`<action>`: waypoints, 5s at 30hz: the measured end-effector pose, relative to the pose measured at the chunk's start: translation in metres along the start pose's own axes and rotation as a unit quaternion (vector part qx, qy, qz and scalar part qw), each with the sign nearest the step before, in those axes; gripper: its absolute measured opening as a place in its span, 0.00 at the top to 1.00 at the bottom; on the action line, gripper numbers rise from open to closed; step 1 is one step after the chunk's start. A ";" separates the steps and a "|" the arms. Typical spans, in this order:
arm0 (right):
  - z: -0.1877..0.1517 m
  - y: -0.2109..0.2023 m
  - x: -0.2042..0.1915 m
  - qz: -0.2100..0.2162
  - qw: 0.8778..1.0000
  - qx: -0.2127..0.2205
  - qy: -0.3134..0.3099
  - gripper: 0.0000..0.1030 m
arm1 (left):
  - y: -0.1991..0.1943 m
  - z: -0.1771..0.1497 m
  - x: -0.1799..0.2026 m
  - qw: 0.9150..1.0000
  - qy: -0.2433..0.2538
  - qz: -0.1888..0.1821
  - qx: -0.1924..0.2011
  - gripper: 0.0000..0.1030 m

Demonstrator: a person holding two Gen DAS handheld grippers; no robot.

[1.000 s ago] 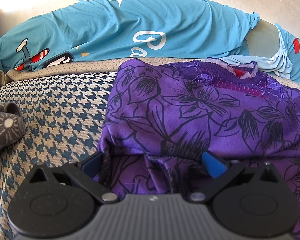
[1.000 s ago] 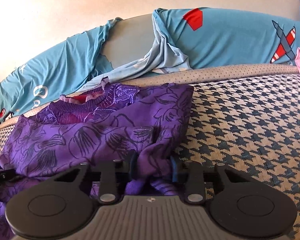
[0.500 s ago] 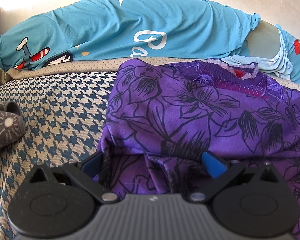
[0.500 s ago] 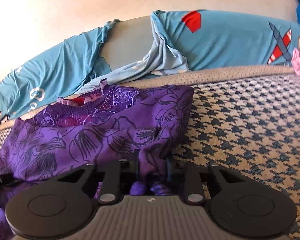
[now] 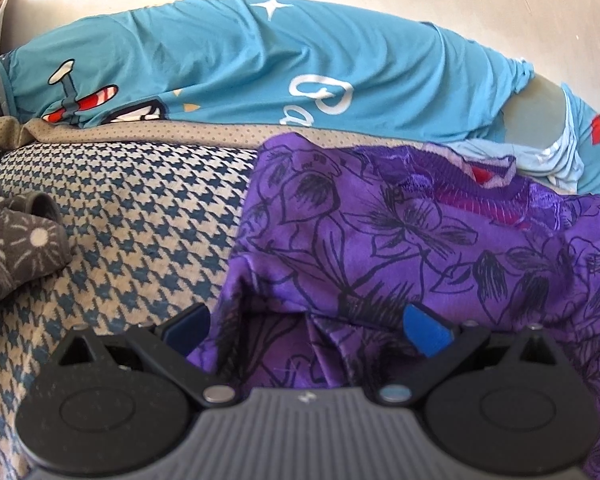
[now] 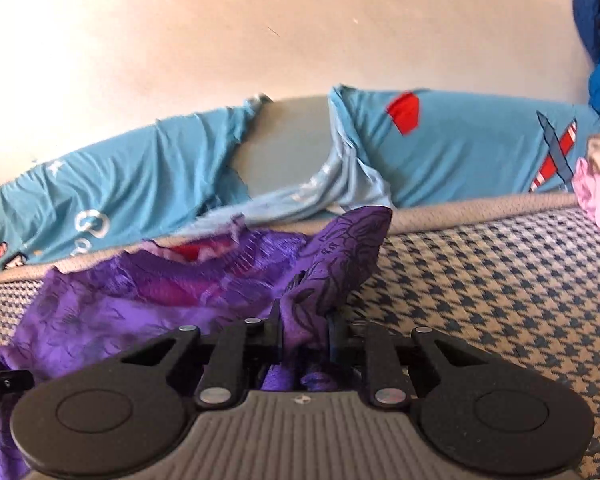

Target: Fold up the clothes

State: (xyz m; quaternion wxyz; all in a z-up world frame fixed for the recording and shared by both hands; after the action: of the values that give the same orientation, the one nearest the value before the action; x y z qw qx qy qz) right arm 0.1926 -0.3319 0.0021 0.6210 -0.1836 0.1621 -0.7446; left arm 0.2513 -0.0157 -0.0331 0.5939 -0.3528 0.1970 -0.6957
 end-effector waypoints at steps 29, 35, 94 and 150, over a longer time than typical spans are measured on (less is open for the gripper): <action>0.045 -0.007 -0.198 0.061 0.982 0.086 -0.155 0.82 | -0.029 0.030 -0.107 0.993 -0.118 0.025 0.004 0.00; 0.027 0.009 -0.186 0.084 0.976 0.044 -0.197 0.80 | -0.028 0.029 -0.119 0.990 -0.141 0.015 -0.007 0.00; 0.012 -0.014 -0.093 0.001 0.998 0.036 -0.051 0.84 | -0.004 0.009 -0.091 0.990 -0.128 0.003 -0.066 0.00; -0.001 -0.003 -0.042 -0.062 0.995 0.003 0.072 0.80 | 0.000 0.001 -0.072 0.992 -0.103 0.002 -0.074 0.00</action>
State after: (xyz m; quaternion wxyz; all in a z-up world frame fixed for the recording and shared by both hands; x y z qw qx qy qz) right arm 0.1964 -0.2902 -0.0004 0.5612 -0.1368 0.1927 -0.7932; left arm 0.2557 0.0540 -0.0508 0.5844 -0.4655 0.1860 -0.6381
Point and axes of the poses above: each gripper's, at about its wrist camera, not at the fingertips, and y roughly the way its jaws point, x to its right, z to its top, the point moved 4 cm from there along y, roughly the way its jaws point, and after that the axes turned 11 degrees about -y, right-handed, at the moved point
